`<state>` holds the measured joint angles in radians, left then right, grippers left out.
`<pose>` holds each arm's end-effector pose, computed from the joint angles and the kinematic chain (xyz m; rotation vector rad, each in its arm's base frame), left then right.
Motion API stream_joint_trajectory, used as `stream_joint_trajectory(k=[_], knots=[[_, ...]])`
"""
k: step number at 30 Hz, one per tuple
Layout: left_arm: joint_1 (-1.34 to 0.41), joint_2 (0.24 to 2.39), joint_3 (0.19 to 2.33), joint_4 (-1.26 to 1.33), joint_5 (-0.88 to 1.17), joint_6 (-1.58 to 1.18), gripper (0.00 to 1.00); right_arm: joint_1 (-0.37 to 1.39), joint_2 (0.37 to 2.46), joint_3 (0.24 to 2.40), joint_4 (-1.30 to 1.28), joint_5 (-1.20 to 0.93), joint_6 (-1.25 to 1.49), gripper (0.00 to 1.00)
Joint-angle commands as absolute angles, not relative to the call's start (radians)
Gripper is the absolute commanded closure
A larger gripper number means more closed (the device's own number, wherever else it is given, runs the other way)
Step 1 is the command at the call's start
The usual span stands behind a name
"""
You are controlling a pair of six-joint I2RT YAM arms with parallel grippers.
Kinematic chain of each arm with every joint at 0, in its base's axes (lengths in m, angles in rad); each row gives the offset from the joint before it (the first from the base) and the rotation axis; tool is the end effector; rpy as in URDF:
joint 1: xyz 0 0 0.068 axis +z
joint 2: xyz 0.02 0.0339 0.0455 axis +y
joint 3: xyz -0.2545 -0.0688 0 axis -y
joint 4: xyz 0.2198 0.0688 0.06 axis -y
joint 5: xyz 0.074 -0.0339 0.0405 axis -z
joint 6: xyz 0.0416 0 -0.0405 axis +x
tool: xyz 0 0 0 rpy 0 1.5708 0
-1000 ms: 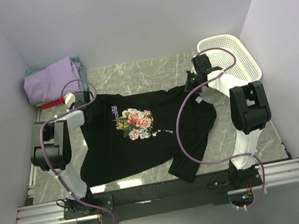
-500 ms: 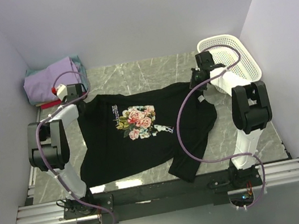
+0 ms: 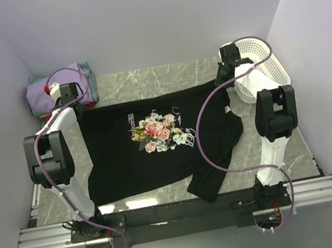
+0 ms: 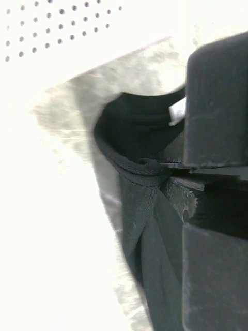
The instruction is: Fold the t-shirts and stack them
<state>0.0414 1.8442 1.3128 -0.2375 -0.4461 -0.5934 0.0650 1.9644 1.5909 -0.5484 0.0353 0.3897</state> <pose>0.3877 0.0340 0.2213 -0.9073 2.0690 0.2310 0.4132 0.0254 0.2321 0.4184 2.4626 0.1464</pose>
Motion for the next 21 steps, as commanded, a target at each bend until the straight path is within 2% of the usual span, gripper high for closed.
stream_joint_trajectory(k=[1,4,8,10,11,12,13,14,16,18,21], knots=[[0.083,1.870,1.374,-0.232,-0.417,-0.519,0.96,0.034,2.034,1.722,-0.590,0.115,0.367,1.00],[0.097,1.930,1.453,-0.310,-0.403,-0.503,0.95,0.029,2.104,1.822,-0.641,0.137,0.362,1.00],[0.098,1.988,1.494,-0.363,-0.403,-0.474,0.88,0.025,2.154,1.910,-0.667,0.150,0.360,1.00],[0.097,2.000,1.494,-0.361,-0.396,-0.474,0.80,0.025,2.178,1.957,-0.681,0.155,0.354,1.00],[0.098,2.003,1.493,-0.353,-0.388,-0.471,0.70,0.025,2.187,1.977,-0.692,0.150,0.350,1.00],[0.098,2.003,1.486,-0.350,-0.377,-0.472,0.66,0.025,2.207,2.006,-0.704,0.144,0.345,1.00],[0.097,2.000,1.482,-0.347,-0.380,-0.480,0.65,0.025,2.212,2.013,-0.706,0.137,0.342,0.99],[0.098,1.991,1.467,-0.331,-0.374,-0.483,0.61,0.026,2.215,2.014,-0.704,0.132,0.344,0.89],[0.098,1.941,1.405,-0.258,-0.304,-0.479,0.56,0.025,2.195,1.977,-0.672,0.121,0.341,0.87],[0.095,1.901,1.359,-0.206,-0.244,-0.495,0.55,0.026,2.160,1.924,-0.628,0.085,0.342,0.82],[0.084,1.867,1.315,-0.152,-0.128,-0.543,0.55,0.025,2.135,1.890,-0.603,0.055,0.342,0.81]])
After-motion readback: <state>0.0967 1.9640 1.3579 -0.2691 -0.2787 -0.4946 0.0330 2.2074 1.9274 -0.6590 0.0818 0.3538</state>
